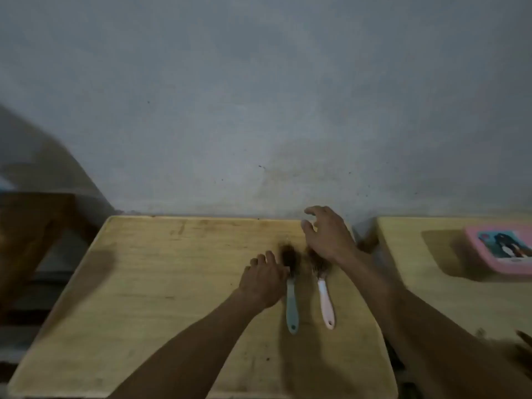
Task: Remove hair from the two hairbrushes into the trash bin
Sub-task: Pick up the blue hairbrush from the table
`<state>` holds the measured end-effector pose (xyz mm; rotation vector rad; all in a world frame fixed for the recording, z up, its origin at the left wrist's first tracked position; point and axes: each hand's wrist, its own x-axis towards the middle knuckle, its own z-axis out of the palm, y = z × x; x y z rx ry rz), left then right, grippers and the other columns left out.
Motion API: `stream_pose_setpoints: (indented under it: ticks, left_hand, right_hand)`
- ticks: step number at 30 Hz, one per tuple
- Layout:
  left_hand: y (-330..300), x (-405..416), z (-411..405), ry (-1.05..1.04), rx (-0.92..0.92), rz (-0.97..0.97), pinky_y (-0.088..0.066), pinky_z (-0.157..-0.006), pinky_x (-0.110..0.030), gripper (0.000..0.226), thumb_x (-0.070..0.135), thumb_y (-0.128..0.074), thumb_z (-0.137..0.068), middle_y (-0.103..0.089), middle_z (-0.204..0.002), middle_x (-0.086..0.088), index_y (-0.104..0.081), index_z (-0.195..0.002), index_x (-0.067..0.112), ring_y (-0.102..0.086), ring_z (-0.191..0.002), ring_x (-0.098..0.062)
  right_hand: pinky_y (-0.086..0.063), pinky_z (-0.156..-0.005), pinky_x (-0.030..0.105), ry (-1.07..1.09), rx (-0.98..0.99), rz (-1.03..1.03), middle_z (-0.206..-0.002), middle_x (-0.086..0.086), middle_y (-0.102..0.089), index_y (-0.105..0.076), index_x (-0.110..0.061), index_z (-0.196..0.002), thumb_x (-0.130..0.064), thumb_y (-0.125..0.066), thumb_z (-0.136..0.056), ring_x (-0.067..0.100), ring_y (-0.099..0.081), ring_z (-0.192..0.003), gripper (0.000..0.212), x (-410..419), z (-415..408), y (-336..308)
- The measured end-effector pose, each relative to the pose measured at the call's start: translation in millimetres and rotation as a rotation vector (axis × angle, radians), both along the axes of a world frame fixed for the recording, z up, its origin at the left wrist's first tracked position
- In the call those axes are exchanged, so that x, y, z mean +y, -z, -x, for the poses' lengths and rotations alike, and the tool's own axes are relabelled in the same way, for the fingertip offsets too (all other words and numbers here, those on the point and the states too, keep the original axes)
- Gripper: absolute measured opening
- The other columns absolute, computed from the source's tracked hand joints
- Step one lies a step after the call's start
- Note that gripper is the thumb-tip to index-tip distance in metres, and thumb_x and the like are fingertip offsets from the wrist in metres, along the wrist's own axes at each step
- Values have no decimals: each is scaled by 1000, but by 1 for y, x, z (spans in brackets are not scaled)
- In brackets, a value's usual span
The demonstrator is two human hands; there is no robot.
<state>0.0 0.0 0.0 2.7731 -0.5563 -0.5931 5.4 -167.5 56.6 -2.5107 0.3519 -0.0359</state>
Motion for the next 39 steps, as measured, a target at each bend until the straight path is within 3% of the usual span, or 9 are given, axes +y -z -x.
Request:
stream_pose_setpoints:
  ticks: [3,11,15,19,22,26,30,34,39]
  left_hand:
    - [29,-10,-1,-57,89,-1,-44,-95,-45,53,46,-35,-103,-50,-132,-21,-42,-132,2,-49,-122,-39]
    - [73,-31,-19,-193,224,63,-46,-88,-40,72,70,-49,-87,-58,-126,-15,-47,-126,9,-59,-113,-35]
    - [79,-32,-25,-157,200,55,-48,-87,-37,67,61,-63,-84,-60,-126,-13,-50,-125,10,-60,-113,-33]
    - [81,-27,-30,-209,230,166,-46,-77,-32,54,55,-71,-80,-66,-117,-11,-63,-113,13,-64,-106,-31]
    - [82,-13,-33,-255,235,304,-43,-67,-29,37,48,-72,-82,-68,-103,-9,-63,-94,14,-67,-96,-31]
    - [86,12,-38,-253,244,484,-44,-61,-30,37,44,-74,-80,-60,-85,-2,-51,-83,16,-62,-80,-23]
    - [84,41,-43,-285,259,651,-44,-54,-28,31,42,-74,-81,-61,-80,1,-50,-79,22,-58,-68,-13]
    - [84,79,-44,-361,374,950,-57,-54,-39,26,28,-72,-86,-65,-82,-9,-51,-89,13,-69,-57,-26]
    - [93,150,-37,-474,247,1060,-49,-51,-34,22,23,-68,-88,-59,-61,-7,-51,-89,10,-59,-48,-24]
  right_hand:
    - [-51,-98,45,-39,120,22,-142,10,-55,-55,-16,-141,-34,-56,-103,30,-60,-120,42,-4,-13,35]
    - [-54,-92,41,-82,447,223,-140,14,-56,-54,-17,-140,-59,-57,-95,36,-60,-122,62,3,-65,94]
    - [-50,-51,25,-150,595,267,-85,10,-69,-68,-9,-94,-55,-62,-90,24,-72,-60,46,12,-85,103]
    - [-45,-43,24,-147,625,305,-62,8,-62,-60,-9,-71,-40,-69,-91,20,-60,-38,38,21,-97,100]
    - [-50,-46,26,-119,695,288,-63,11,-69,-65,-5,-79,-36,-68,-92,19,-62,-38,34,25,-110,84]
    - [-39,-40,19,-157,1019,366,-64,10,-75,-63,-5,-113,-45,-64,-97,14,-55,-39,43,45,-142,52]
    - [-44,-36,15,-198,1077,414,-94,17,-78,-57,-3,-132,-51,-68,-94,11,-68,-49,63,76,-167,27]
    - [-49,-42,18,-251,1088,488,-108,11,-80,-64,-6,-133,-56,-72,-89,9,-66,-64,67,120,-184,17]
    - [-48,-46,17,-351,977,523,-104,13,-80,-69,-6,-119,-53,-68,-94,12,-72,-73,53,212,-177,8]
